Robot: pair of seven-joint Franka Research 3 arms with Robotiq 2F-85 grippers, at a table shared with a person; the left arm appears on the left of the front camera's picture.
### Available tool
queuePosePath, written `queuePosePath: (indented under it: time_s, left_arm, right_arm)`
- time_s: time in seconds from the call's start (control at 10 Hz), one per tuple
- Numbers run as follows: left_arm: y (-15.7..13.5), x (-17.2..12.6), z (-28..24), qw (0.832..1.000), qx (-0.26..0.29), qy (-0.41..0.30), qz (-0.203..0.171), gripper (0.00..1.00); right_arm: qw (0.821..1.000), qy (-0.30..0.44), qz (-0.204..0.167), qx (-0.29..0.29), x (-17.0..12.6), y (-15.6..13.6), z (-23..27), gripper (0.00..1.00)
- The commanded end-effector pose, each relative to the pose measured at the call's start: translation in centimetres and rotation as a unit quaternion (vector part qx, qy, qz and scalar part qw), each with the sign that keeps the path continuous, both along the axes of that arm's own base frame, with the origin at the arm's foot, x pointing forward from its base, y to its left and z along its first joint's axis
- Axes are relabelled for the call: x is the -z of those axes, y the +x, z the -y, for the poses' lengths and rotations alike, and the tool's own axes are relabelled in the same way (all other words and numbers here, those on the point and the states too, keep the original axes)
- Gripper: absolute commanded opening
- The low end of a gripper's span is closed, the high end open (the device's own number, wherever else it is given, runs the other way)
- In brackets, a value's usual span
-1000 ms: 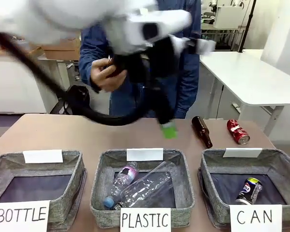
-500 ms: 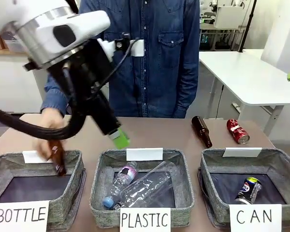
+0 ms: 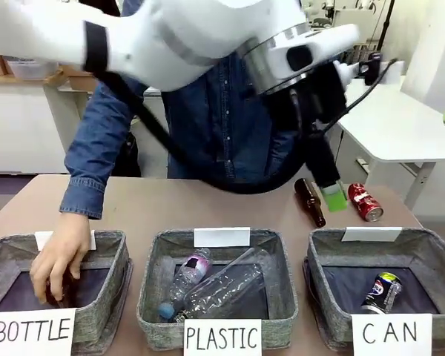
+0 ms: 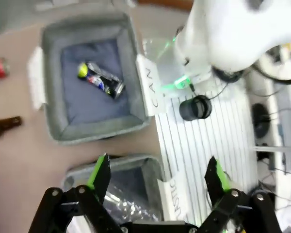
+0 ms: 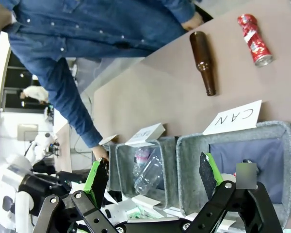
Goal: Sort the can waste into the basket.
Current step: Pick up the can waste from the table and place it in the right Fabric basket.
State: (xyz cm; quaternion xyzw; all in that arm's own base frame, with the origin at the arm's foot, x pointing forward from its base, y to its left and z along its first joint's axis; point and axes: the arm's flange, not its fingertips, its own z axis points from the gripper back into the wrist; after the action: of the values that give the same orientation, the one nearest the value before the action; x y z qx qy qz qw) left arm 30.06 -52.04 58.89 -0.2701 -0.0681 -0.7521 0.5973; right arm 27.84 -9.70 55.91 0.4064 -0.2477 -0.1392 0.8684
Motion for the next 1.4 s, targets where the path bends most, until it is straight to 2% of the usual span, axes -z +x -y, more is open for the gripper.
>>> queuePosePath:
  time_s: [0.0, 0.2, 0.4, 0.5, 0.6, 0.7, 0.8, 0.9, 1.0, 1.1, 1.2, 1.3]
  left_arm:
    - [1.0, -1.5, -1.6, 0.999, -0.019, 0.031, -0.003, 1.00]
    - [0.6, -0.7, -5.6, 0.998, -0.040, 0.051, -0.011, 1.00]
    - [-0.9, -0.1, -12.6, 0.990, -0.124, 0.063, -0.016, 1.00]
    - [-1.8, 0.3, -17.1, 0.982, -0.181, 0.047, -0.022, 1.00]
    - [-2.5, 1.0, -21.7, 0.977, -0.209, 0.015, -0.047, 1.00]
    - [-1.9, 2.4, -26.5, 0.962, -0.253, -0.028, -0.102, 1.00]
    - [-0.3, 4.2, -30.2, 0.929, -0.295, -0.066, -0.211, 1.00]
    - [1.2, 6.5, -33.3, 0.855, -0.359, -0.098, -0.362, 1.00]
    - [2.8, 8.4, -35.6, 0.768, -0.420, -0.170, -0.453, 1.00]
    - [3.4, 10.5, -37.3, 0.701, -0.441, -0.222, -0.515, 1.00]
    - [2.9, 11.7, -38.9, 0.666, -0.429, -0.267, -0.549, 1.00]
    - [1.6, 12.5, -40.5, 0.630, -0.408, -0.313, -0.582, 1.00]
  right_arm:
    - [1.000, -0.003, -0.003, 0.004, 0.1, 0.0, 0.0, 1.00]
    - [1.000, -0.003, -0.003, 0.004, 0.1, 0.0, 0.0, 1.00]
    - [1.000, -0.003, -0.003, 0.004, 0.1, 0.0, 0.0, 1.00]
    - [1.000, 0.000, 0.000, 0.000, 0.0, 0.0, 0.0, 1.00]
    - [1.000, -0.011, 0.011, -0.002, -1.0, -0.4, -1.1, 1.00]
    - [0.999, -0.024, 0.029, -0.028, -2.4, -1.2, -3.8, 1.00]
    - [0.997, -0.031, 0.031, -0.070, -3.2, -1.7, -6.9, 1.00]
    - [0.995, -0.017, 0.015, -0.100, -3.4, -1.9, -9.9, 1.00]
    - [0.991, 0.015, -0.011, -0.136, -3.2, -1.6, -12.6, 1.00]
    - [0.979, 0.087, -0.072, -0.168, -3.5, -0.8, -15.5, 1.00]
    - [0.966, 0.138, -0.124, -0.180, -3.7, 0.4, -17.8, 1.00]
    - [0.958, 0.172, -0.154, -0.173, -3.7, 1.5, -19.5, 1.00]
